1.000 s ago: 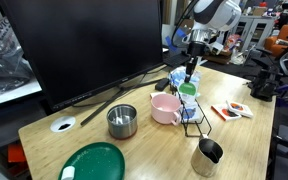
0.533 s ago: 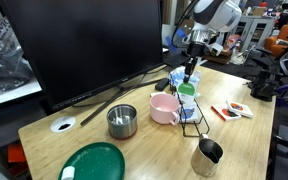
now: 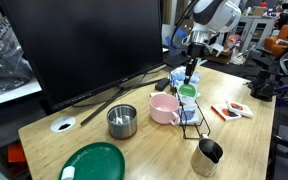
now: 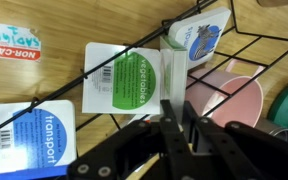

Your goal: Take one book from the wire tray and place it upright on the table

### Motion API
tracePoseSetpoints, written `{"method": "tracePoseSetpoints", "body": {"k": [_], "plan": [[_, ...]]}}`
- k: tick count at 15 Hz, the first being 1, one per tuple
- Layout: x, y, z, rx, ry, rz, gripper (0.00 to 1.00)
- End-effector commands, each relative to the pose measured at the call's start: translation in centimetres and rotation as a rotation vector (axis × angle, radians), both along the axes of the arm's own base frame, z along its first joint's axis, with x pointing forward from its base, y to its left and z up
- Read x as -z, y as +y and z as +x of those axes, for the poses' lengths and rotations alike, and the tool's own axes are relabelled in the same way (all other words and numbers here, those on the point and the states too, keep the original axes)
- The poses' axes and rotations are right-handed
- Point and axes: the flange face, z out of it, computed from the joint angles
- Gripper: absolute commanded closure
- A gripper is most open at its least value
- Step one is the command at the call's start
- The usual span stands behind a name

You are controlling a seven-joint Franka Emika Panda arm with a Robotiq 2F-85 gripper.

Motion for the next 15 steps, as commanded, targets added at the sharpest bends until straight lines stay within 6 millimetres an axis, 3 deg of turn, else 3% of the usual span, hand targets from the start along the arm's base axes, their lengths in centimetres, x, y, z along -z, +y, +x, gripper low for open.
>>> {"method": "tracePoseSetpoints", "body": {"k": [1,8,9,15], "plan": [[0.0,0.0,0.0,0.0,0.001,0.0,0.86],[0.0,0.0,0.0,-0.001,0.001,0.0,0.86],[0.0,0.0,0.0,-0.001,0.001,0.0,0.96],[-2.4,-1.3,-0.8,0.018,-0.02,-0.017,0.96]]}}
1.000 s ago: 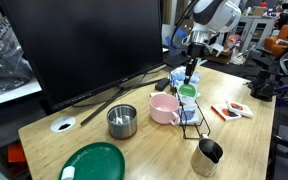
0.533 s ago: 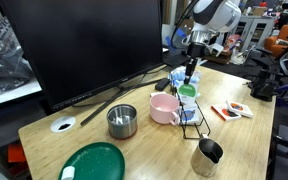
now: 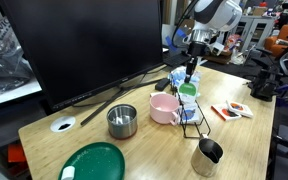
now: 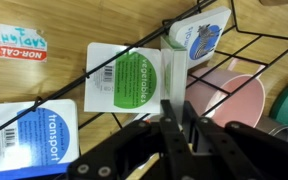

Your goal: Take one book from the wire tray and place it upright on the table

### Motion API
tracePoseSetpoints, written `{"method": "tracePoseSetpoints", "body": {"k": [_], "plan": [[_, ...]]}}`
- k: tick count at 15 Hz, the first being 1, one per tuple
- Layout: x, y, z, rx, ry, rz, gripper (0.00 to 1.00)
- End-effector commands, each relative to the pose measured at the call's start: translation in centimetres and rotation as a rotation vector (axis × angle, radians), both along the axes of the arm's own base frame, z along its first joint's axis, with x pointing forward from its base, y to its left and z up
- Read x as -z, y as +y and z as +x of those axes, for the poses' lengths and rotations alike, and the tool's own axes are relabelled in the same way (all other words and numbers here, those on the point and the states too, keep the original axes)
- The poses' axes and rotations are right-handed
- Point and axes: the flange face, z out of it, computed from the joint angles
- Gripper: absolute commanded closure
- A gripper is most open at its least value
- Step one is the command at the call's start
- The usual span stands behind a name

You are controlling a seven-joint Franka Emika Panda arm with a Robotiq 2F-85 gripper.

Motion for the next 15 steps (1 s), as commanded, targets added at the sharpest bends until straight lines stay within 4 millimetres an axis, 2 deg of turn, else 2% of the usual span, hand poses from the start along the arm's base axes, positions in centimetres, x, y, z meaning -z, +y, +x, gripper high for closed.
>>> {"method": "tracePoseSetpoints", "body": {"k": [1,6,8,12,15], "plan": [[-2.7,-1.0,-0.9,0.011,-0.027,-0.014,0.96],[-7.2,-1.1,-2.4,0.015,-0.085,-0.042,0.96],[-8.1,-0.7,-3.5,0.008,-0.087,-0.06,0.96],[-7.8,0.0,-6.1,-0.023,-0.069,-0.097,0.96],[-6.1,0.7,-8.0,-0.032,-0.042,-0.118,0.96]]}}
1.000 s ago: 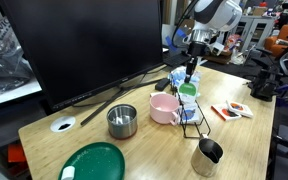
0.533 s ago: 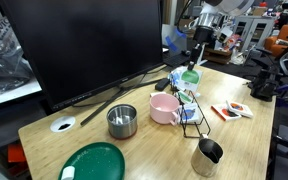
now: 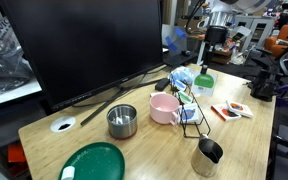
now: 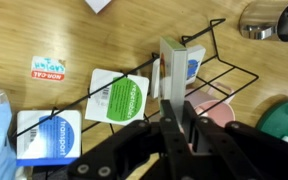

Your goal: Take one book from the wire tray and place it upright on the table

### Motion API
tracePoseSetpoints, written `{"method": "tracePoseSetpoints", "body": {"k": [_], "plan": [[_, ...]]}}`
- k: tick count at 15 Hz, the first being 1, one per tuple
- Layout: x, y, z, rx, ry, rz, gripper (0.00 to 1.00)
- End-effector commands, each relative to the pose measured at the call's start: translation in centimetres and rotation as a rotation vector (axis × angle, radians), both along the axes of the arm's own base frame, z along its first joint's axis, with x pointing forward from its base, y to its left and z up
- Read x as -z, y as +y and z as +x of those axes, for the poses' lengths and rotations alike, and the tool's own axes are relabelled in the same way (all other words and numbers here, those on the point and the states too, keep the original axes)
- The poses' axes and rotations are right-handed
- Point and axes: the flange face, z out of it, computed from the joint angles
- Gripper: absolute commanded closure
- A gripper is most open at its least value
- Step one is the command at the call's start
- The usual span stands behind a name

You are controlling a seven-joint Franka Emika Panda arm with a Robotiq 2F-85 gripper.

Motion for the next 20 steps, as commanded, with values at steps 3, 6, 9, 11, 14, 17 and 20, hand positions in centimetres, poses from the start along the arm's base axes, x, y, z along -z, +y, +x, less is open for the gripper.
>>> {"method": "tracePoseSetpoints", "body": {"k": [3,6,9,11,14,17,20], "plan": [[3.2,0.9,-2.6,0.037,0.003,-0.033,0.96],[5.4,0.4,-3.4,0.104,-0.026,-0.079,0.96],[6.1,-0.5,-4.1,0.177,-0.033,-0.094,0.96],[6.3,-1.0,-4.7,0.214,-0.058,-0.109,0.96],[5.7,-1.0,-5.3,0.235,-0.106,-0.117,0.96],[4.4,-0.4,-5.5,0.231,-0.165,-0.126,0.96],[3.7,0.2,-5.6,0.226,-0.191,-0.136,0.96]]}}
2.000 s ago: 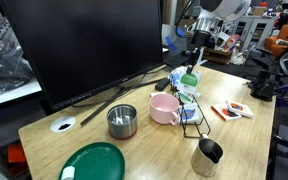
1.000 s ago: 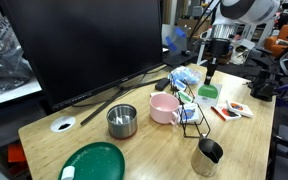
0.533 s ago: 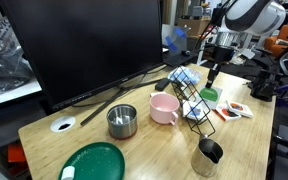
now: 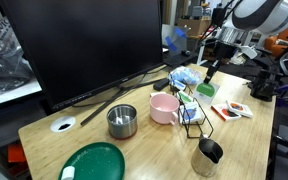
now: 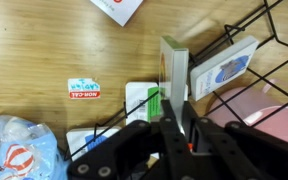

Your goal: Take one book from the wire tray and place it upright on the table

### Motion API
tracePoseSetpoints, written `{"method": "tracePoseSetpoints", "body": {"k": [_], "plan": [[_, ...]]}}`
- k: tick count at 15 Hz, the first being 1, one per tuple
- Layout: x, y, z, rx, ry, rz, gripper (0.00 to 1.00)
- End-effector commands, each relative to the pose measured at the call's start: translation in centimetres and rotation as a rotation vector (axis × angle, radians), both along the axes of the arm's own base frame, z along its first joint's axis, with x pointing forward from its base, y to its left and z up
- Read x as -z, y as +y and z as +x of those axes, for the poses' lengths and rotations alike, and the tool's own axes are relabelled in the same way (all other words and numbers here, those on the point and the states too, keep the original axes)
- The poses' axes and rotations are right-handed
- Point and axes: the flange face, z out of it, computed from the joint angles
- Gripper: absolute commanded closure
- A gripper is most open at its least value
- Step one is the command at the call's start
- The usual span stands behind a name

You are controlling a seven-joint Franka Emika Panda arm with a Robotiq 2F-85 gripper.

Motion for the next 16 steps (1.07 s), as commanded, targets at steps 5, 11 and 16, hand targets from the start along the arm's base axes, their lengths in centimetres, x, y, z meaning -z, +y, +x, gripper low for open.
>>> {"method": "tracePoseSetpoints", "body": {"k": [5,11,16], "plan": [[0.0,-0.3,-1.7,0.078,-0.038,-0.022,0.96],[0.8,-1.4,-3.1,0.153,-0.029,-0.026,0.96],[1.9,-1.4,-3.4,0.18,0.016,-0.03,0.96]]}}
